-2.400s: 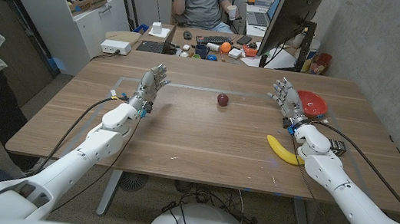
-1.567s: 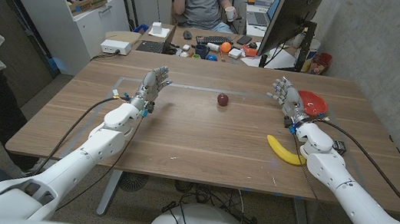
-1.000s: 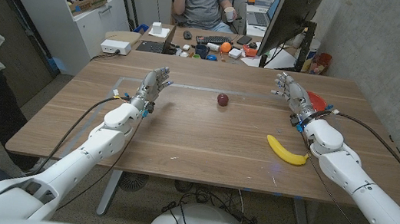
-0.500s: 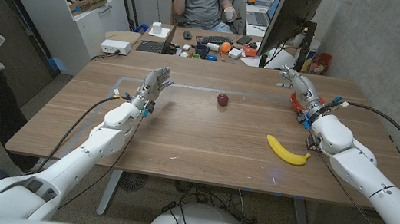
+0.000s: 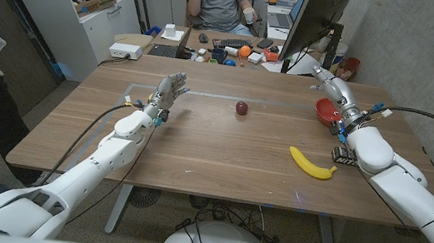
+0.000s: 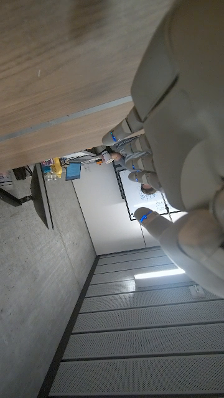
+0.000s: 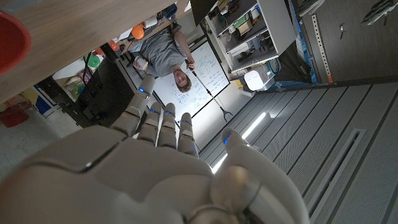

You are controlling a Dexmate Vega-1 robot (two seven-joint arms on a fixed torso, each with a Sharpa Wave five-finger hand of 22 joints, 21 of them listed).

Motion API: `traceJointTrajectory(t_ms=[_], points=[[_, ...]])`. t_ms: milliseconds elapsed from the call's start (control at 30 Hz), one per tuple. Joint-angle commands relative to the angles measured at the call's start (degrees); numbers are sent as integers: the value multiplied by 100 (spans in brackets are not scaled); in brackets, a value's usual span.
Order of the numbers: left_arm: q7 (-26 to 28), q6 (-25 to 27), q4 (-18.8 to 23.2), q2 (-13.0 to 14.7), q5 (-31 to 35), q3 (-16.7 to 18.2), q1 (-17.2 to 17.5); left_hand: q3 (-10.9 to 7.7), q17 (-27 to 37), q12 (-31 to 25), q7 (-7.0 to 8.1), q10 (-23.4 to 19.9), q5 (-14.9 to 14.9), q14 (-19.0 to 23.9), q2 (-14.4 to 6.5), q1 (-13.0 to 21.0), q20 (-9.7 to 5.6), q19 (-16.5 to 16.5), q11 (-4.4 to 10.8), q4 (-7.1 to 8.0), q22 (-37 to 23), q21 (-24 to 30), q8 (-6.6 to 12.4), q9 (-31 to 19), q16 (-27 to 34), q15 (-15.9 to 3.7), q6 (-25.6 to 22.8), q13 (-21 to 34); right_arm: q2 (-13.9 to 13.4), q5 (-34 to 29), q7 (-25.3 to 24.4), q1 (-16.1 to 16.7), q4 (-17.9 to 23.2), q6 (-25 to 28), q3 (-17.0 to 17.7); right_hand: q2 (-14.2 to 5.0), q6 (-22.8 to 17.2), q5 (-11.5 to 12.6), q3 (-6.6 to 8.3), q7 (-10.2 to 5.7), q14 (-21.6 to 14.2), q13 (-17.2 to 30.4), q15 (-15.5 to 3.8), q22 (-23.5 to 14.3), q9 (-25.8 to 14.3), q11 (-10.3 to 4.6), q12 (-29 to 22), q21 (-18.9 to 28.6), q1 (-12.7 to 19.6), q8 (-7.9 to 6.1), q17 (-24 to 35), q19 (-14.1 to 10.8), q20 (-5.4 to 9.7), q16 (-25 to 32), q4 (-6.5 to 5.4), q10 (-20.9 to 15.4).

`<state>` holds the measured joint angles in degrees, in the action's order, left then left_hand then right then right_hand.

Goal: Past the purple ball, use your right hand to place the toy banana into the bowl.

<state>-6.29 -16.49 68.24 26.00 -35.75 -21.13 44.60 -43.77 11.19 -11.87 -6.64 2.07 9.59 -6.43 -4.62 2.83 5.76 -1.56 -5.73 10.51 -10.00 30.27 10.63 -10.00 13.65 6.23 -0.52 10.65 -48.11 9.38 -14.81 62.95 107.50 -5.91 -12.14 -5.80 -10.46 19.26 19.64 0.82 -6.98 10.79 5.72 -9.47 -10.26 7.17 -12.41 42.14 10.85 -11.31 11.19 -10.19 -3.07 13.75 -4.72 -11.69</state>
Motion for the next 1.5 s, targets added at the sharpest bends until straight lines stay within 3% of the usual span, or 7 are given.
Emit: traceJointTrajectory(t_ms=[33,267,533,833,1233,1500], points=[[-35,-27,-64,-17,26,-28,-45,-38,19,-11,-11,-22,24,-11,-635,-24,51,4,-15,12,-25,-20,30,-20,4,15,-62,19,-284,-771,-521,669,775,358,475,39,-68,3,16,0,-23,16,-61,-9,-25,-16,-38,-17,43,-39,9,-25,3,-10,44,-65],[-62,-18,-70,-20,22,-40,-57,-39,19,-6,-8,-20,24,-10,-636,-26,51,8,-18,12,-25,-29,23,-20,1,16,-59,19,-310,-1118,-705,1059,1114,547,771,57,-99,-2,23,-28,-31,16,-81,-9,-25,-70,-38,-45,67,-37,8,-35,17,-22,71,-93],[-99,-17,-102,-42,19,-61,-81,-39,19,-5,-10,-28,24,-10,-637,-28,51,13,-4,13,-25,-38,19,-20,-3,13,-63,19,-342,-1869,-969,1629,1690,1105,1104,77,-150,-8,37,-68,-64,16,-117,-7,-24,-110,-37,-76,109,-40,3,-59,53,-30,114,-130],[-177,-26,-181,-79,28,-103,-145,-40,19,0,-8,-28,24,-10,-637,-31,46,15,-5,13,-26,-51,14,-21,-7,15,-66,19,-196,-2529,-1119,2187,2154,1692,1409,154,-217,-24,50,-112,-94,15,-153,4,-24,-211,-25,-140,200,-41,-12,-76,76,-54,216,-160],[-325,-27,-373,-140,31,-168,-270,-38,19,7,-6,-24,23,-10,-636,-35,45,18,-6,14,-26,-67,9,-21,-12,17,-69,20,-208,-3717,-1023,2660,2760,2923,1354,306,-359,-58,73,-200,-154,14,-232,9,-24,-362,1,-238,403,-53,-35,-146,97,-94,441,-194],[-447,-30,-539,-192,32,-214,-383,-38,19,10,-11,-23,22,-8,-636,-38,48,15,-11,15,-27,-77,5,-21,-14,17,-68,20,-209,-3986,-909,2784,2909,3210,1308,474,-345,-94,63,-268,-154,14,-262,6,-26,-456,39,-315,555,-23,-45,-179,38,-132,626,-158]])
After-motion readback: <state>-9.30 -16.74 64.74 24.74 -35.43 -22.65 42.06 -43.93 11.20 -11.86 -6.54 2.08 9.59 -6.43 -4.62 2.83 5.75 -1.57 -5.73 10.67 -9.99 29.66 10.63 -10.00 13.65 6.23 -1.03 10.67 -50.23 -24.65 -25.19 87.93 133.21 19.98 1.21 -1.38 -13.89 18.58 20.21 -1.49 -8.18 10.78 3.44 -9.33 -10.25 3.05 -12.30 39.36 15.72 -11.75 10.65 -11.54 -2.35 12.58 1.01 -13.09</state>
